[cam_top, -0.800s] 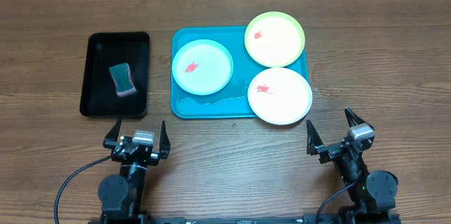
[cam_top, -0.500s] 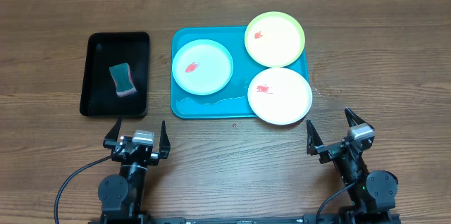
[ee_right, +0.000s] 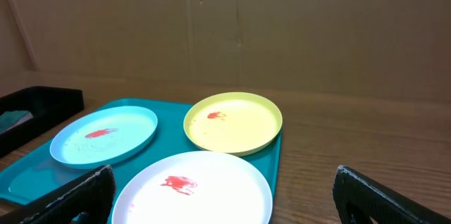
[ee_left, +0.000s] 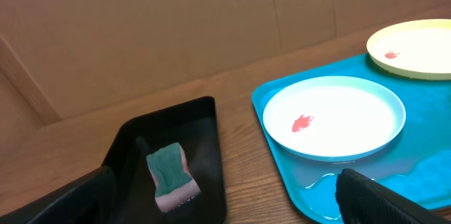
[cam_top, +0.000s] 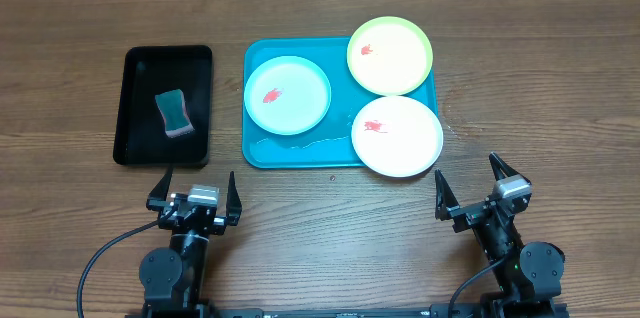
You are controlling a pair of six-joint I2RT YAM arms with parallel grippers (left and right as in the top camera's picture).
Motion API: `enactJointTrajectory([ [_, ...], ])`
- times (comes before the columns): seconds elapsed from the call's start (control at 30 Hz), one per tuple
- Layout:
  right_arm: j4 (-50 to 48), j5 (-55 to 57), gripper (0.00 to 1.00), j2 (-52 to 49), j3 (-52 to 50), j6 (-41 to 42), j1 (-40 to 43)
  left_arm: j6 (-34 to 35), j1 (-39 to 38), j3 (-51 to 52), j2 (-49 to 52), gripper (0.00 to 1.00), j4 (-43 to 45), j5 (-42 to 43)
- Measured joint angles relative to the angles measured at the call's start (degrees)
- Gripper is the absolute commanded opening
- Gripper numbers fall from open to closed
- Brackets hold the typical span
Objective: Clean dirty plates on tray and stack at the side
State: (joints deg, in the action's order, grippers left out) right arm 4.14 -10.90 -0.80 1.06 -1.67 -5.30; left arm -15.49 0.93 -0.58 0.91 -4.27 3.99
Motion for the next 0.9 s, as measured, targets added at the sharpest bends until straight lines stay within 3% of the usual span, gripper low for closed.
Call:
enactJointTrajectory([
  [0.73,0.0,0.3,1.0,0.0,0.0,0.1,0.0,0.0,0.0,0.0,0.0,1.0,0.0,0.0],
  [0.9,-0.3,-0.9,1.0,0.0,0.0,3.2,0.0,0.0,0.0,0.0,0.0,1.0,1.0,2.6],
])
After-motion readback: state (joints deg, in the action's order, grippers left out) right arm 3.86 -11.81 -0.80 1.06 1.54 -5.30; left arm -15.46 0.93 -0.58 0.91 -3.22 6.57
